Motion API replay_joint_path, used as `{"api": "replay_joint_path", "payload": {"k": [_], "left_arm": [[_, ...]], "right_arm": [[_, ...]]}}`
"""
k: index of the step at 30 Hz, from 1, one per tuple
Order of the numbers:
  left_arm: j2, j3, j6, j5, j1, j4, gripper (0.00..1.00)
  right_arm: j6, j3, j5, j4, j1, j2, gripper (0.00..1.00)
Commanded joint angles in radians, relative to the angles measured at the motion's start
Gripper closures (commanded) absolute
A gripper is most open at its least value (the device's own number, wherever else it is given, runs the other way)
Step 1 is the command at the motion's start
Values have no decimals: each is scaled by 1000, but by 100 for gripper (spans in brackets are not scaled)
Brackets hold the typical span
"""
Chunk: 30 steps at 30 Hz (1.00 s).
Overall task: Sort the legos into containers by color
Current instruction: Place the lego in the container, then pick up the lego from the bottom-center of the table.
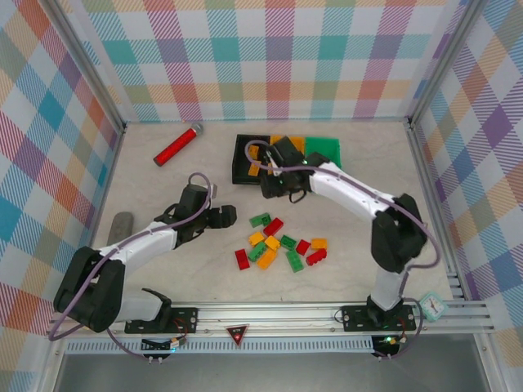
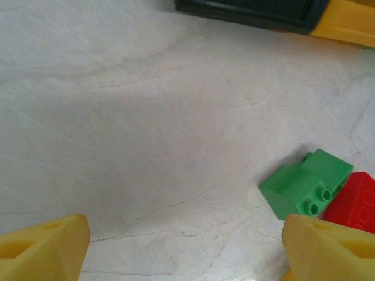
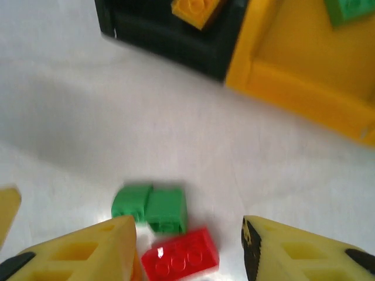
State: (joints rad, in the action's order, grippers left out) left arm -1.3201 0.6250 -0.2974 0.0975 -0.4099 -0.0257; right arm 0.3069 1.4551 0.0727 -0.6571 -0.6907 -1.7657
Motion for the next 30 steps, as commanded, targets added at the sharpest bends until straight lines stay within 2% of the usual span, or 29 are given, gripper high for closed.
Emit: {"api": "replay_joint_path", "payload": {"k": [1,5,12,19,30], "left_arm": [[-31,21,3,117,6,63,14],[-62,26,-2,167,1,91,14],[-65,27,3,165,0,86,14],[-71,30,4,164,0,83,14],[-75,32,3,166,0,82,13]], "right_arm": [[76,-159,-76,47,-16,67,48],[97,-286,-82,47,-70,129,48],[-31,-401,-78,10,-99,169,42],[-127,-386,-72,-26,-101,131,40],[-146,-367,-69,-7,-116,38,41]]}}
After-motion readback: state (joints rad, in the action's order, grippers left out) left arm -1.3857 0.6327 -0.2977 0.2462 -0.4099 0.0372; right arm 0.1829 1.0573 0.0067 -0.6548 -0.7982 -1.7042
